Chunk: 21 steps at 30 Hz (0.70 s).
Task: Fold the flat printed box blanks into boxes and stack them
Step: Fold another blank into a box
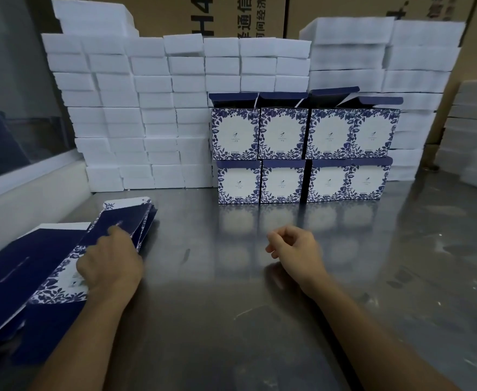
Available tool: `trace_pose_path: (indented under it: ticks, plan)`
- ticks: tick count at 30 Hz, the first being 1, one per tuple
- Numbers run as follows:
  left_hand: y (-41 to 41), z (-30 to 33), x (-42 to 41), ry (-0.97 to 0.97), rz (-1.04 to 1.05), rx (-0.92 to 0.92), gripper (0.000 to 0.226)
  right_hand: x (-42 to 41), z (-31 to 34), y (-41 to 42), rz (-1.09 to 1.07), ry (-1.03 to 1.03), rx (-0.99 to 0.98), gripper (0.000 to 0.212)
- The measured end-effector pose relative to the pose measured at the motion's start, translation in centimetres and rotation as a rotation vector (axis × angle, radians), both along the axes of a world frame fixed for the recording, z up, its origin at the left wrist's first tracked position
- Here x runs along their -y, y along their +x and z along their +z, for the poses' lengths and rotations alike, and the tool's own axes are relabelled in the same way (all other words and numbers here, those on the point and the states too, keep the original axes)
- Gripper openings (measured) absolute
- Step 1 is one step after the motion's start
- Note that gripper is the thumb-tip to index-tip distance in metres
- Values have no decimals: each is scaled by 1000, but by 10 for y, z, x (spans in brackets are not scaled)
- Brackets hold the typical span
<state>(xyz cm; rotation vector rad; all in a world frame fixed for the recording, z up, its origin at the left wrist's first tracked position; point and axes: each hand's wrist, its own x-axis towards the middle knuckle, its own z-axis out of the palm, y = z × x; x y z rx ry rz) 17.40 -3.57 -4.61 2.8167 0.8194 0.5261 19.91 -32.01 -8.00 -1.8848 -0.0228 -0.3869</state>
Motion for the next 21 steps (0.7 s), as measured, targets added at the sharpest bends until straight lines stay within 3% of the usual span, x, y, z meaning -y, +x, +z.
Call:
trace_pose_path:
  ticks: [4,8,13,17,21]
  plan:
    - [-8,-1,5,35,-39,-1,36,0,-1,1,-1,-9,8,25]
    - [-9,-2,15,222,-126,113,69,1,-2,1,6,-22,15,23]
    - [-12,3,52,297,-349,284,84,0,0,-2,24,-12,33,24]
    - [-17,-5,93,378,-594,355,82,-8,12,-9,186,176,27,25]
    - [-27,-11,123,456,-886,399,69,-22,19,-14,389,437,-142,36]
